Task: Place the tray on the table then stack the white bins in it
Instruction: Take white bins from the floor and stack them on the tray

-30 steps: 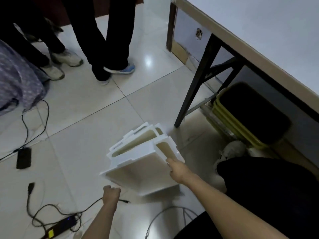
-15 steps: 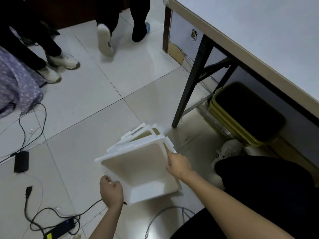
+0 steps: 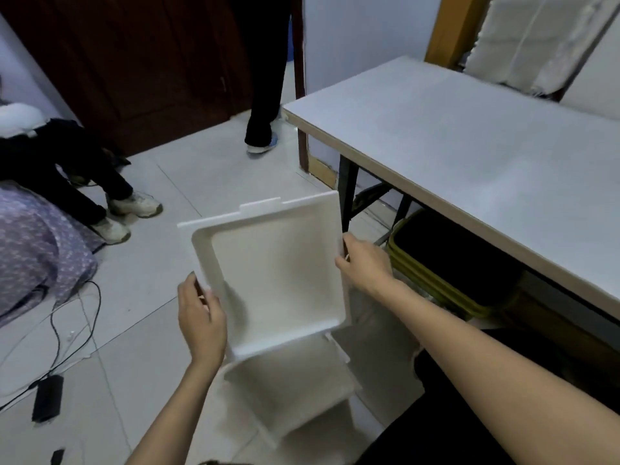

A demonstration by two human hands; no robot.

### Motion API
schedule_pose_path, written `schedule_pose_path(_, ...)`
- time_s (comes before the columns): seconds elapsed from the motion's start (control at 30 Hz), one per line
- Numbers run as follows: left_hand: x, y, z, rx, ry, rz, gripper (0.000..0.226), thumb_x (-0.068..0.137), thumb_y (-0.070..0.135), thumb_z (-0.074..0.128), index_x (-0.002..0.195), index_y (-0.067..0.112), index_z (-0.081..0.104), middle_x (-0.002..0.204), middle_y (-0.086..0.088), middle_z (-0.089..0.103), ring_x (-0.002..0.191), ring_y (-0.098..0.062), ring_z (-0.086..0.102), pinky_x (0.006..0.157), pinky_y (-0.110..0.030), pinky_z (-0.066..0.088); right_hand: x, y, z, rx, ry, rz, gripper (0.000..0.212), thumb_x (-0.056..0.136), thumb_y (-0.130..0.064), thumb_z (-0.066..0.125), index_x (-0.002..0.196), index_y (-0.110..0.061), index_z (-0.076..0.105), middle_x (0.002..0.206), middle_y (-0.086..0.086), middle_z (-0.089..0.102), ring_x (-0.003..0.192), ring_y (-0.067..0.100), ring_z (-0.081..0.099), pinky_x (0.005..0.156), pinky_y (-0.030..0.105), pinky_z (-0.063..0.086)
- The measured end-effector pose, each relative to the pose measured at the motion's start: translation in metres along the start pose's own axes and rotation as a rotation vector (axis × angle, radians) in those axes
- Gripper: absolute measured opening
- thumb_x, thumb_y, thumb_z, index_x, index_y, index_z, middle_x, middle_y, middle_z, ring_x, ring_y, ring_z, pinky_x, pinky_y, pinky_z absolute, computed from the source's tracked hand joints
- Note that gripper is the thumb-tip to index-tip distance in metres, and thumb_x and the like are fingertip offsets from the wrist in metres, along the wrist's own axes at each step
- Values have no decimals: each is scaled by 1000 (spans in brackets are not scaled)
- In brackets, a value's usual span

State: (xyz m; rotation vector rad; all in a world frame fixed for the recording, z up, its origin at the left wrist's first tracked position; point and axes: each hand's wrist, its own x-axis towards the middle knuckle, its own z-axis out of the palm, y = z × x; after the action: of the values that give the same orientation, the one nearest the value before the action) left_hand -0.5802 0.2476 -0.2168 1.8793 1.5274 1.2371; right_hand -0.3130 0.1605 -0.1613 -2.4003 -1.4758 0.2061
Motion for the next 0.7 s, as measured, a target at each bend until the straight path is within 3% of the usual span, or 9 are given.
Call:
schedule_pose_path(0.13, 61, 74, -15, -45, 72, 196, 31, 95, 9, 43, 123, -2, 48, 106, -17, 49, 89, -26, 48, 77, -40, 43, 17, -11, -86, 75, 191, -68, 18, 92, -32, 47, 103, -19, 51, 77, -3, 62, 66, 17, 61, 60, 40, 56)
schedule_pose_path(0.27, 110, 166, -19, -86, 132, 365, 37, 97, 10, 40, 131, -2, 49, 108, -23, 54, 96, -32, 51, 81, -24, 34, 17, -6, -174, 198, 330, -55, 31, 93, -24, 45, 123, -13, 48, 81, -4, 56, 70, 20, 56, 54, 31, 41)
schedule_pose_path(0.4, 132, 265, -4, -150, 103, 504, 42, 99, 11, 41, 140, 0, 44, 117, -20, 56, 102, -25, 53, 82, -12, 31, 6, 22, -247, 285, 471, 53, 35, 92, -22, 44, 126, -15, 47, 77, -4, 52, 70, 20, 54, 58, 33, 41)
schedule_pose_path(0.53, 131, 367, 30, -159, 38, 658, 40, 100, 13, 38, 137, 2, 45, 113, -19, 56, 97, -29, 55, 79, -24, 37, -16, 76, -309, 309, 631, 207, 21, 89, -17, 41, 106, -8, 50, 68, -1, 48, 61, 21, 47, 52, 30, 31)
schedule_pose_path(0.63, 117, 437, 62, -131, -45, 761, 32, 99, 13, 36, 124, -1, 51, 107, -22, 55, 95, -36, 54, 77, -39, 42, -45, 119, -349, 302, 716, 315, 28, 90, -17, 39, 115, -9, 50, 89, 6, 59, 77, 27, 56, 55, 30, 37)
schedule_pose_path(0.7, 99, 477, 83, -134, -139, 764, 27, 99, 13, 35, 113, 0, 53, 103, -21, 56, 88, -38, 54, 73, -41, 41, -66, 149, -372, 290, 743, 378, 32, 91, -18, 39, 120, -9, 51, 98, 8, 62, 83, 29, 58, 61, 32, 43)
